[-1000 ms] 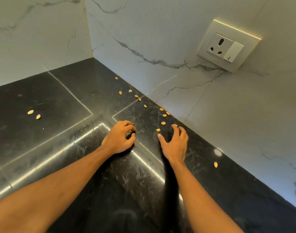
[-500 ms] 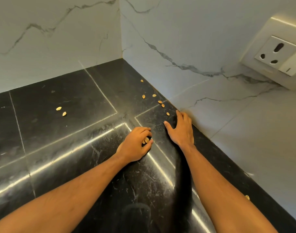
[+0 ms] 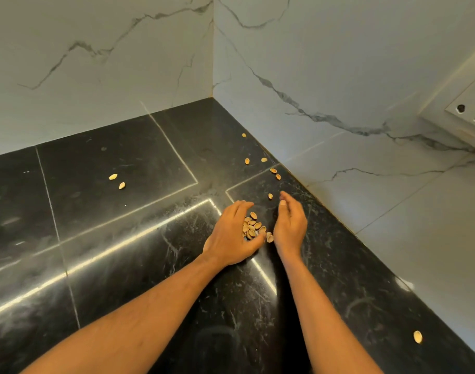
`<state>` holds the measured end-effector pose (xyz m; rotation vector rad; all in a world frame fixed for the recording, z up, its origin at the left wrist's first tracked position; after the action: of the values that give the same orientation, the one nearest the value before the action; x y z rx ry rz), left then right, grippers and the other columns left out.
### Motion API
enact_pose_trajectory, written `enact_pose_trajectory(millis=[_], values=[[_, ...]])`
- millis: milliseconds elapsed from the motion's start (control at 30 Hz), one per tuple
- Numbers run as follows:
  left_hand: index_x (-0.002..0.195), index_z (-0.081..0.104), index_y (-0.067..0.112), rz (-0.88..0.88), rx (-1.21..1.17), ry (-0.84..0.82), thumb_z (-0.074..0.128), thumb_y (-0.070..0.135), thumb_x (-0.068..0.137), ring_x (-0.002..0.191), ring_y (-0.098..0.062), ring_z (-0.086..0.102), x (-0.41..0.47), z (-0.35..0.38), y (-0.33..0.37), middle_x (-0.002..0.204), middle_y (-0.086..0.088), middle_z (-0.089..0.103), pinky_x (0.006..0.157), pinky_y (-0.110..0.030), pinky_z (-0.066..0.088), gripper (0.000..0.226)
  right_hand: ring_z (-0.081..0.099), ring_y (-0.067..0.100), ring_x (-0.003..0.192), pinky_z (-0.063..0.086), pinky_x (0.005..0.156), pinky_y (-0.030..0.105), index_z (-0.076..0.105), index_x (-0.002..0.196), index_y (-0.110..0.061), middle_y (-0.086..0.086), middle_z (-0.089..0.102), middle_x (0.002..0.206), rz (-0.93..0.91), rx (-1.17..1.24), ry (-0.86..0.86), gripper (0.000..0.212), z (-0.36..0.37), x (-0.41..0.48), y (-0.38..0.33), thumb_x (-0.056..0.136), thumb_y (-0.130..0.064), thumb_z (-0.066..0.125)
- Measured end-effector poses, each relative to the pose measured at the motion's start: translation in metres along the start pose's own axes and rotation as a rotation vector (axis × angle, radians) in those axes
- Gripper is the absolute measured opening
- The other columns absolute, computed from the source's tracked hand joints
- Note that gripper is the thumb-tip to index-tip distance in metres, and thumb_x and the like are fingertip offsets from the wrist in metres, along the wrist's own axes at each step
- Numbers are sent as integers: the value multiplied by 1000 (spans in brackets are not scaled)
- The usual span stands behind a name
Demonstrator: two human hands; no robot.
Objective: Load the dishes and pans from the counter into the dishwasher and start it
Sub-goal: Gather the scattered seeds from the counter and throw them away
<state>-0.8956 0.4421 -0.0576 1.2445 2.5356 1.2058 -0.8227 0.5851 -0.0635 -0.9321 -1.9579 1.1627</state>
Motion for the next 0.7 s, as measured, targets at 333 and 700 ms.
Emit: enact_pose_trajectory(millis=[333, 700], values=[[151, 32, 35, 26, 335, -215, 36, 78, 83, 152, -22, 6, 1, 23, -5, 164, -1, 17, 118, -44, 19, 80, 56, 2, 120, 48, 105, 39, 60, 132, -30, -9, 60, 128, 42, 153, -117, 35, 18, 29, 2, 98, -35, 51], [131, 53, 48, 185, 364, -203, 32, 57, 99, 147, -36, 22, 0, 26, -2, 153, 1, 40, 114, -53, 24, 39, 46, 9, 127, 39, 103, 23, 49, 144, -35, -5, 47, 142, -328, -384, -449, 57, 122, 140, -23, 92, -53, 64]])
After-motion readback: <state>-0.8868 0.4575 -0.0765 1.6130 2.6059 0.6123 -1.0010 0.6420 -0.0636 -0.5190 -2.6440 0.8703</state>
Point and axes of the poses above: each hand's wrist, its own x-axis towards the middle knuckle, its own z-axis out of the palm, y = z × x, the point moved 6 cm from there along x, towards the middle knuckle
